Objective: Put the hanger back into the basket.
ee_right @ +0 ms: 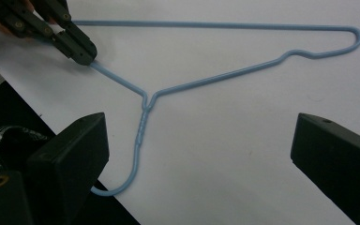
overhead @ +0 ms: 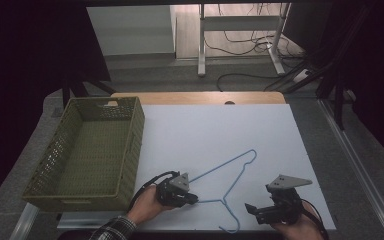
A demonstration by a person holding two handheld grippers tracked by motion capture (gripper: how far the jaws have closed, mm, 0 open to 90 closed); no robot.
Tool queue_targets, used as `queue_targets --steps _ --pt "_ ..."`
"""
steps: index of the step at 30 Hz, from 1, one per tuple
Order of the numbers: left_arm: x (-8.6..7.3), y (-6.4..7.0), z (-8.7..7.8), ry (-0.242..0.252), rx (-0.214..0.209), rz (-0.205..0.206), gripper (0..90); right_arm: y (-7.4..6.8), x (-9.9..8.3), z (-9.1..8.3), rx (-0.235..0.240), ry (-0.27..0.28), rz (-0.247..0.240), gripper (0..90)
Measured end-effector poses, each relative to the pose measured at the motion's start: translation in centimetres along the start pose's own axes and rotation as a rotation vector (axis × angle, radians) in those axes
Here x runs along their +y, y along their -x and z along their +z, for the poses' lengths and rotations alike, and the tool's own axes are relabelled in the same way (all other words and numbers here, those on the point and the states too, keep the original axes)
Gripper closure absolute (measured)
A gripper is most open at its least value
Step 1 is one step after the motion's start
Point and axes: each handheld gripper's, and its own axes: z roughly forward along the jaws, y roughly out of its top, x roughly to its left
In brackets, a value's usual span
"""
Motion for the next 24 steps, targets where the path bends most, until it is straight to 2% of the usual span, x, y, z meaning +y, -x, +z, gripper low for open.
queue_targets --steps 5,10,15,21,24 --pt "1.0 -0.2 0.5 0.007 -0.004 0.006 79.8 0.1 0.0 -0.1 -0.004 0.004 0.002 4.8" --pt "2.0 0.1 1.9 -0.029 0.010 0.032 78.5 0.2 -0.1 -0.1 -0.008 0.003 -0.002 4.8" --pt "2.3 0.4 1.9 -0.040 0.035 0.045 86.3 0.3 -0.2 -0.2 -0.012 0.006 0.002 4.9" --pt "2.2 0.0 1.3 0.010 -0.005 0.007 86.7 0.3 -0.2 -0.5 -0.019 0.017 0.001 5.3" --pt "2.1 -0.3 0.8 0.057 -0.024 -0.021 86.7 0.4 -0.1 -0.8 -0.019 0.027 0.005 6.3"
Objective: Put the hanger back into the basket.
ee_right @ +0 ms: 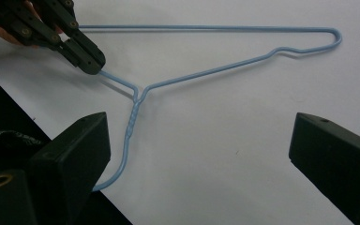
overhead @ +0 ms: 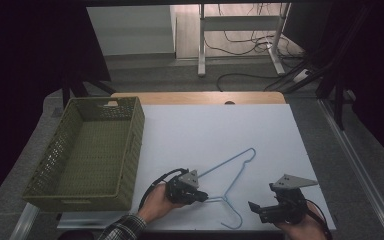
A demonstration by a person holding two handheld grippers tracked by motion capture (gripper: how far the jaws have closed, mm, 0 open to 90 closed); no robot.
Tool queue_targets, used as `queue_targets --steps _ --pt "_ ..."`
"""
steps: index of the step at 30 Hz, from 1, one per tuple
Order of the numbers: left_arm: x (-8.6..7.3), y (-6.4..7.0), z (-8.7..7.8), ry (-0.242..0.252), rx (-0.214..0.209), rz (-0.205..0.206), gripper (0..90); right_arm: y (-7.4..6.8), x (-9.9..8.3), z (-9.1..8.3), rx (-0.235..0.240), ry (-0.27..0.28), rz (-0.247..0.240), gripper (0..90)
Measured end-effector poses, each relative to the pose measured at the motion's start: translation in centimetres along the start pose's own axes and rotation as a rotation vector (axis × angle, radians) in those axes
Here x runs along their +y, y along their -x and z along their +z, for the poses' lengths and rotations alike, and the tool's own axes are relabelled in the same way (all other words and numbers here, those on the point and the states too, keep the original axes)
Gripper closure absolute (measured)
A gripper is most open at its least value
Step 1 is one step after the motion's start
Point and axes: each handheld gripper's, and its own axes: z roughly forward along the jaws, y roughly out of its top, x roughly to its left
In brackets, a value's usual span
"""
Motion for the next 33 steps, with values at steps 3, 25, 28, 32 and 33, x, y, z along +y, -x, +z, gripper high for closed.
queue_targets --steps 3,25,28,32,33 --pt "-0.1 -0.2 -0.4 0.028 -0.008 -0.018 86.7 -0.1 0.1 -0.2 0.006 0.012 0.001 8.0" --pt "-0.1 -0.4 -0.8 0.073 -0.031 -0.039 86.7 -3.3 1.3 3.4 0.110 -0.073 -0.085 58.0" --pt "-0.2 -0.4 -0.8 0.092 -0.037 -0.061 86.7 -3.7 1.3 4.2 0.113 -0.109 -0.090 66.3" --pt "-0.2 -0.4 -0.9 0.109 -0.043 -0.076 86.7 -3.8 1.3 4.5 0.105 -0.135 -0.090 76.6" --pt "-0.2 -0.5 -0.9 0.109 -0.042 -0.073 86.7 -3.8 1.4 4.6 0.103 -0.139 -0.089 80.4"
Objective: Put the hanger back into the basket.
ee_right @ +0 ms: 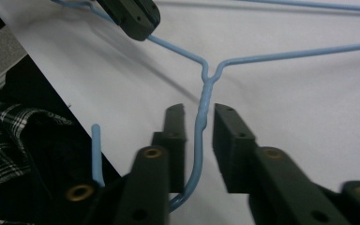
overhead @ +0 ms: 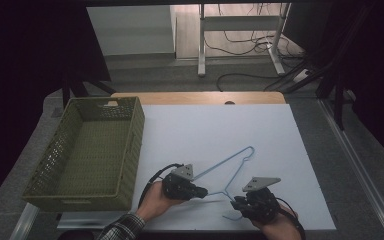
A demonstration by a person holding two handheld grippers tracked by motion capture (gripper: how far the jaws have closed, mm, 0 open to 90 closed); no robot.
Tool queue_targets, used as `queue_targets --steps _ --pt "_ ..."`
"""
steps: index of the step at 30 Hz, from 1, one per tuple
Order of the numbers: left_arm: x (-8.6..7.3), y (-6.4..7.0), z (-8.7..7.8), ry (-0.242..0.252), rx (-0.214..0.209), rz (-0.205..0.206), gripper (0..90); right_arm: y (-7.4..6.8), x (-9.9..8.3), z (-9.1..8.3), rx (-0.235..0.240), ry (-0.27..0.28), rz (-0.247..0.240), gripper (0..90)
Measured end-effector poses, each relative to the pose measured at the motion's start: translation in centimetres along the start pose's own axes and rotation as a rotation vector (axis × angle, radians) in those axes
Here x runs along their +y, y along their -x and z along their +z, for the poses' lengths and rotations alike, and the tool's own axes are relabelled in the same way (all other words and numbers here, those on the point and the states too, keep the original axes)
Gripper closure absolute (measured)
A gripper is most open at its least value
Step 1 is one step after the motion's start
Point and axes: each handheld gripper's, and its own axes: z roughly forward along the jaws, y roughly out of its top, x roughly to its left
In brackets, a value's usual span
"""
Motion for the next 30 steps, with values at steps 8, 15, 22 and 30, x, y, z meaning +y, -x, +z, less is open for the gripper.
queue_targets --steps 8,15,22,30 --pt "0.7 0.5 0.3 -0.034 0.028 0.051 74.1 -0.1 0.7 -0.4 -0.049 -0.012 0.032 84.9" --pt "1.3 1.2 1.1 -0.083 0.059 0.054 70.5 -0.6 1.5 -0.7 -0.055 -0.002 0.034 84.8" --pt "1.3 0.9 1.0 -0.087 0.034 0.006 86.6 -1.0 2.0 -1.0 -0.041 0.032 0.018 77.5" --pt "1.0 0.2 0.3 -0.016 0.003 -0.064 86.8 0.3 2.2 -5.2 -0.082 0.197 0.041 63.2"
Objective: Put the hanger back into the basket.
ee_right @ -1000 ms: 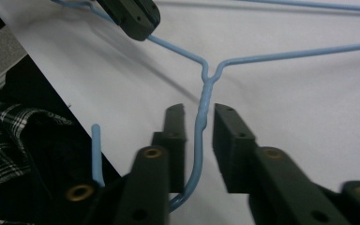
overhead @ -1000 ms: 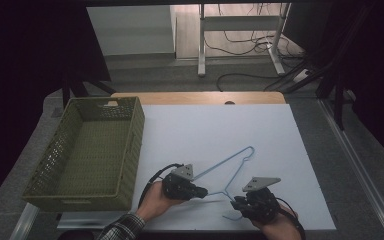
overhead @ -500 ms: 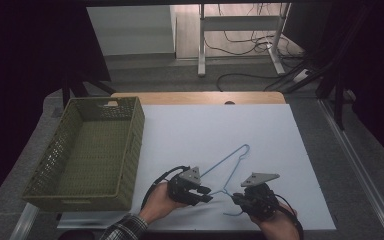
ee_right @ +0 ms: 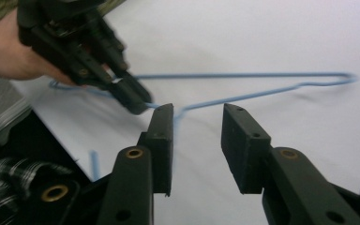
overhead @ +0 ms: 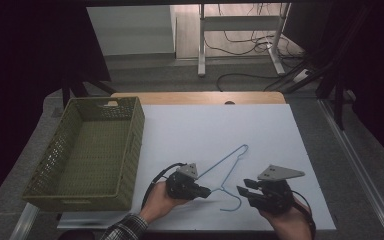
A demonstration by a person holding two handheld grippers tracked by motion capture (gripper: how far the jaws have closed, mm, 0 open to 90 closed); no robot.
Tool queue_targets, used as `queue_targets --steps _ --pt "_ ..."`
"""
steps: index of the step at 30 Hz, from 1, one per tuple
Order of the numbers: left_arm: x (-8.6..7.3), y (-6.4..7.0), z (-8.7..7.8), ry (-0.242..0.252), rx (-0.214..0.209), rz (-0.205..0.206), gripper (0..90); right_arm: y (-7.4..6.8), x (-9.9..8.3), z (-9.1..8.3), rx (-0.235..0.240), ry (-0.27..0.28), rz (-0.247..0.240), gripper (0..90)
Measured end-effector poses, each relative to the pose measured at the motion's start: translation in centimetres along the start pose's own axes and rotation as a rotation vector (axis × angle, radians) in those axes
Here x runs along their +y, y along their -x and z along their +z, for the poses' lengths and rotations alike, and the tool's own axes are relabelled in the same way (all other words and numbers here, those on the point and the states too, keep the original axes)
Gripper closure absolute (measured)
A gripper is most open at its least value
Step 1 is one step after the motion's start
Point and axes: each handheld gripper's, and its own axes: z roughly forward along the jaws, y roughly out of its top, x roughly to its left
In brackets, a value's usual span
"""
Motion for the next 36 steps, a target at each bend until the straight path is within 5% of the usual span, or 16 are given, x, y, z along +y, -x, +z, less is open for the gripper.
queue_targets --steps 4,8,17,21,26,29,32,36 --pt "0.0 -0.3 -0.5 0.030 -0.011 -0.021 86.8 1.2 -1.5 -0.2 -0.018 0.008 0.021 61.9" --pt "0.0 -0.4 -0.8 0.044 -0.015 -0.028 86.8 0.7 -2.7 1.3 0.001 -0.017 -0.008 61.8" --pt "0.0 -0.6 -1.3 0.063 -0.023 -0.029 86.9 -0.9 -1.9 3.5 0.027 0.096 -0.065 64.2" --pt "0.1 -0.6 -1.4 0.082 -0.036 -0.034 86.9 -1.4 -1.5 4.3 0.024 0.122 -0.106 69.9" --pt "0.3 -0.3 -1.4 0.092 -0.042 -0.030 86.6 -1.6 -1.1 4.3 0.026 0.167 -0.103 84.3" --pt "0.5 0.1 -1.8 0.101 -0.015 0.005 85.1 -2.3 -0.6 4.0 -0.016 0.174 -0.129 85.6" --pt "1.4 1.4 -2.5 0.062 0.066 0.071 72.7 -2.5 0.4 3.6 -0.030 0.180 -0.099 85.7" --pt "2.2 3.0 -3.4 0.018 0.163 0.130 68.3 -2.8 1.8 3.4 -0.061 0.176 -0.078 85.7"
